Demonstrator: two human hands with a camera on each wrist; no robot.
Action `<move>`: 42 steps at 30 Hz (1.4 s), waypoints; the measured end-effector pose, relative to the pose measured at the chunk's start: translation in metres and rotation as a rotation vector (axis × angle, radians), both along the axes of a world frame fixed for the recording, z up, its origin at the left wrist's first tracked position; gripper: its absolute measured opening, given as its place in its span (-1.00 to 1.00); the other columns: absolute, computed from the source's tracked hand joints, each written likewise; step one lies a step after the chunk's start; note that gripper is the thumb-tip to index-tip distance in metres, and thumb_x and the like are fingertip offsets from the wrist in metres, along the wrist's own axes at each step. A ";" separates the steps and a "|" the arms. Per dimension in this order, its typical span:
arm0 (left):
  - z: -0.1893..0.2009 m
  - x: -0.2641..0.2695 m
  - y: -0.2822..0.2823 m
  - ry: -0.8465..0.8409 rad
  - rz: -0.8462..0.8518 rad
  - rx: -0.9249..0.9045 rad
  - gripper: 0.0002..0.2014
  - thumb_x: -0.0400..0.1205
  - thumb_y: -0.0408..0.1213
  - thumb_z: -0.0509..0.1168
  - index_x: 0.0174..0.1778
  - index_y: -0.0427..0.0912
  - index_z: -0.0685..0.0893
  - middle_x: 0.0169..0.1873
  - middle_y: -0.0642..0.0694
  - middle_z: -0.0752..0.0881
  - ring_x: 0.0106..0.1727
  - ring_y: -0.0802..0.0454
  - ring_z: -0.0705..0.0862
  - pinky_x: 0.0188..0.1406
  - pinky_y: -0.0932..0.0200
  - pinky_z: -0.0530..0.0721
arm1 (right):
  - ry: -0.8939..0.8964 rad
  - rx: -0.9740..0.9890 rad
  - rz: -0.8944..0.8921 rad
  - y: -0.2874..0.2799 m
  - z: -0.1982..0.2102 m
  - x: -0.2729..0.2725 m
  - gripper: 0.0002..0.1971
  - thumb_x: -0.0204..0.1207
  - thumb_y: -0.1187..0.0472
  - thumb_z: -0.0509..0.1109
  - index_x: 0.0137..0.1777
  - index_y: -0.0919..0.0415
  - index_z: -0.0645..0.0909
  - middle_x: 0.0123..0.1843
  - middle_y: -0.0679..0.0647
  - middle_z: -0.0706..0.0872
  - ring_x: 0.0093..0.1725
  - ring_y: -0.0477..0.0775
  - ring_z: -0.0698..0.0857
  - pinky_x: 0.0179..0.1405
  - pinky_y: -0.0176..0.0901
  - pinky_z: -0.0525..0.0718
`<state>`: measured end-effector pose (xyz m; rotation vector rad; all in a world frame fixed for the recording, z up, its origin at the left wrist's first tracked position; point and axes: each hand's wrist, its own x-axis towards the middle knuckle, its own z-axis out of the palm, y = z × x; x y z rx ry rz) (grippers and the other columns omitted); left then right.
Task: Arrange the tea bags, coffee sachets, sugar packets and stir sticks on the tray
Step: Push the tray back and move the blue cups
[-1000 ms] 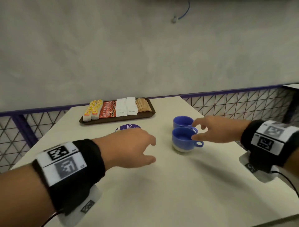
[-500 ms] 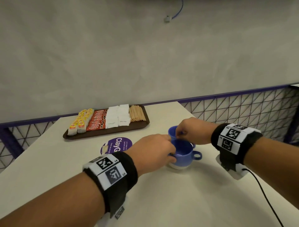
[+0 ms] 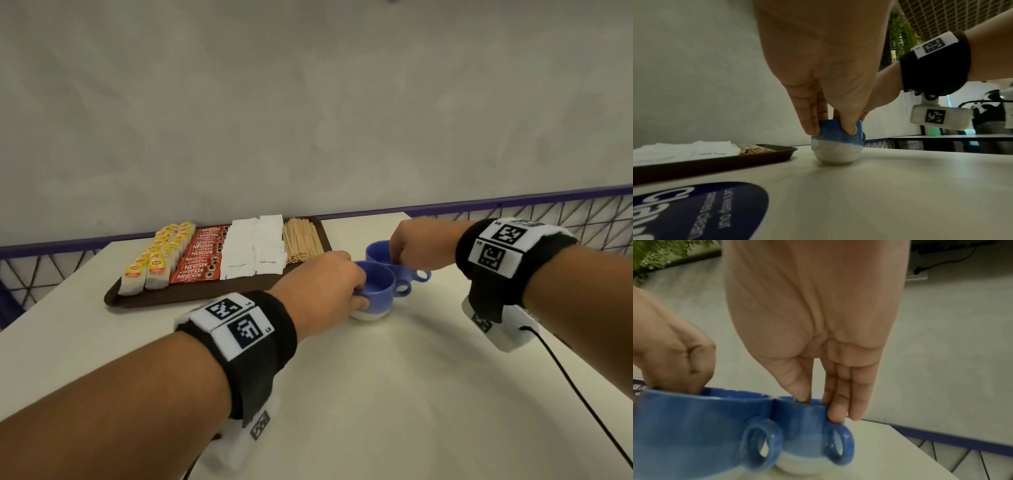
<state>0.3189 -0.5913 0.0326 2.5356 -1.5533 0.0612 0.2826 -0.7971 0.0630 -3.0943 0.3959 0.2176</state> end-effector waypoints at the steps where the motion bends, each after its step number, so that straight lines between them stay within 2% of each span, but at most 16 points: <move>1: -0.002 0.008 -0.001 0.010 0.022 -0.035 -0.78 0.72 -0.05 0.34 0.17 -0.07 0.72 0.00 -0.01 0.60 -0.05 0.08 0.59 -0.23 0.33 0.38 | -0.009 -0.002 -0.004 -0.002 -0.001 0.006 -0.84 0.61 0.25 0.35 -0.02 0.15 0.78 -0.08 0.11 0.81 -0.09 0.11 0.74 -0.17 -0.15 0.68; 3: -0.006 0.020 -0.002 0.041 0.071 -0.098 -0.83 0.70 -0.06 0.37 0.11 -0.04 0.67 -0.02 0.01 0.60 -0.12 0.11 0.55 -0.25 0.36 0.38 | -0.028 -0.009 -0.005 -0.004 -0.004 0.015 -0.87 0.62 0.22 0.38 -0.03 0.17 0.77 -0.09 0.09 0.79 -0.14 0.06 0.71 -0.23 -0.20 0.61; 7: -0.011 0.034 -0.010 0.068 0.117 -0.147 -0.85 0.66 -0.06 0.43 -0.03 0.00 0.61 -0.02 0.01 0.62 -0.11 0.12 0.54 -0.24 0.35 0.40 | -0.030 -0.037 0.011 -0.013 -0.007 0.038 -0.74 0.66 0.27 0.29 0.22 0.21 0.76 0.14 0.15 0.77 0.10 0.19 0.72 0.20 0.04 0.74; 9: -0.011 0.039 -0.018 0.089 0.121 -0.163 -0.84 0.65 -0.06 0.44 -0.05 0.02 0.60 -0.03 0.03 0.62 -0.08 0.11 0.55 -0.20 0.33 0.42 | -0.021 -0.044 0.001 -0.017 -0.004 0.051 -0.72 0.64 0.30 0.29 0.26 0.24 0.75 0.17 0.16 0.77 0.14 0.21 0.72 0.24 0.06 0.73; 12: -0.012 0.044 -0.029 0.081 0.122 -0.176 -0.83 0.66 -0.08 0.43 -0.06 0.01 0.56 -0.01 0.01 0.61 -0.03 0.11 0.57 -0.11 0.28 0.45 | -0.004 -0.058 -0.027 -0.025 -0.001 0.072 -0.76 0.61 0.29 0.33 0.19 0.22 0.77 0.11 0.14 0.79 0.08 0.19 0.73 0.12 -0.02 0.70; 15: -0.011 0.049 -0.038 0.073 0.117 -0.186 -0.79 0.68 -0.12 0.41 -0.07 -0.02 0.47 0.00 -0.02 0.60 -0.01 0.08 0.56 -0.07 0.23 0.45 | -0.003 -0.110 -0.052 -0.029 -0.002 0.091 -0.87 0.56 0.26 0.37 -0.05 0.18 0.77 -0.08 0.11 0.79 -0.10 0.14 0.72 -0.09 -0.06 0.70; 17: -0.010 0.055 -0.046 0.067 0.105 -0.197 -0.76 0.68 -0.15 0.40 -0.08 -0.03 0.42 -0.03 -0.02 0.57 -0.02 0.07 0.53 -0.08 0.22 0.41 | -0.053 -0.110 -0.073 -0.029 -0.004 0.100 -0.89 0.56 0.25 0.38 -0.17 0.17 0.70 -0.22 0.09 0.72 -0.22 0.13 0.66 -0.26 -0.10 0.59; 19: -0.009 0.061 -0.053 0.063 0.114 -0.210 -0.76 0.69 -0.18 0.40 -0.08 -0.04 0.41 -0.03 -0.02 0.54 -0.03 0.07 0.50 -0.11 0.24 0.38 | -0.113 -0.094 -0.080 -0.029 -0.006 0.107 -0.91 0.59 0.26 0.39 -0.04 0.19 0.73 -0.20 0.09 0.72 -0.17 0.17 0.68 -0.26 -0.13 0.57; 22: -0.010 0.072 -0.058 0.069 0.141 -0.232 -0.77 0.69 -0.19 0.40 -0.07 -0.05 0.41 -0.04 -0.01 0.53 -0.03 0.08 0.48 -0.10 0.24 0.36 | -0.179 -0.003 -0.076 -0.032 -0.011 0.114 -0.78 0.60 0.33 0.36 0.15 0.11 0.75 0.08 0.12 0.79 0.06 0.22 0.73 0.01 -0.04 0.68; 25: -0.011 0.081 -0.063 0.080 0.158 -0.239 -0.78 0.69 -0.19 0.40 -0.07 -0.07 0.43 -0.06 -0.01 0.53 -0.01 0.08 0.49 -0.07 0.22 0.38 | -0.219 0.106 -0.068 -0.034 -0.016 0.118 -0.67 0.60 0.38 0.28 0.24 0.09 0.75 0.21 0.12 0.78 0.12 0.20 0.71 0.12 0.00 0.71; 30: -0.013 0.092 -0.074 0.017 0.156 -0.240 -0.84 0.69 -0.17 0.38 0.05 -0.13 0.56 -0.06 -0.02 0.52 -0.01 0.03 0.51 -0.08 0.22 0.40 | -0.288 0.252 -0.056 -0.030 -0.025 0.128 -0.60 0.63 0.39 0.17 0.34 0.18 0.71 0.30 0.20 0.74 0.15 0.18 0.67 0.00 -0.10 0.57; 34: -0.016 0.103 -0.080 -0.004 0.167 -0.255 -0.77 0.67 -0.16 0.40 -0.07 -0.05 0.43 -0.08 -0.02 0.49 -0.05 0.04 0.47 -0.09 0.21 0.38 | -0.292 0.320 -0.035 -0.031 -0.030 0.136 -0.62 0.61 0.41 0.16 0.27 0.21 0.73 0.20 0.21 0.76 0.03 0.17 0.67 -0.35 -0.19 0.54; 36: -0.017 0.109 -0.084 -0.010 0.175 -0.261 -0.78 0.66 -0.17 0.41 -0.07 -0.07 0.45 -0.09 -0.05 0.50 -0.05 0.02 0.51 -0.09 0.20 0.39 | -0.308 0.347 -0.033 -0.031 -0.033 0.140 -0.63 0.60 0.41 0.17 0.26 0.21 0.73 0.20 0.22 0.77 0.06 0.18 0.69 -0.25 -0.15 0.61; 39: -0.019 0.117 -0.088 -0.017 0.191 -0.252 -0.81 0.66 -0.17 0.41 -0.02 -0.11 0.52 -0.07 -0.06 0.53 0.03 -0.05 0.62 -0.09 0.20 0.40 | -0.334 0.384 -0.041 -0.032 -0.034 0.146 -0.62 0.65 0.37 0.18 0.39 0.17 0.66 0.35 0.22 0.72 0.26 0.21 0.67 0.18 0.02 0.66; 40: -0.019 0.117 -0.088 -0.019 0.199 -0.247 -0.81 0.66 -0.16 0.41 0.04 -0.14 0.56 -0.06 -0.05 0.52 0.05 -0.06 0.63 -0.08 0.20 0.39 | -0.345 0.398 -0.045 -0.032 -0.035 0.146 -0.60 0.67 0.35 0.19 0.46 0.16 0.61 0.40 0.22 0.68 0.31 0.22 0.65 0.21 0.00 0.62; 42: -0.018 0.116 -0.085 -0.021 0.197 -0.258 -0.75 0.66 -0.13 0.41 0.14 -0.16 0.56 -0.01 -0.04 0.49 0.07 -0.04 0.62 -0.07 0.22 0.39 | -0.388 0.423 -0.062 -0.032 -0.033 0.144 -0.56 0.69 0.33 0.19 0.54 0.14 0.52 0.43 0.23 0.63 0.29 0.23 0.64 0.10 -0.06 0.58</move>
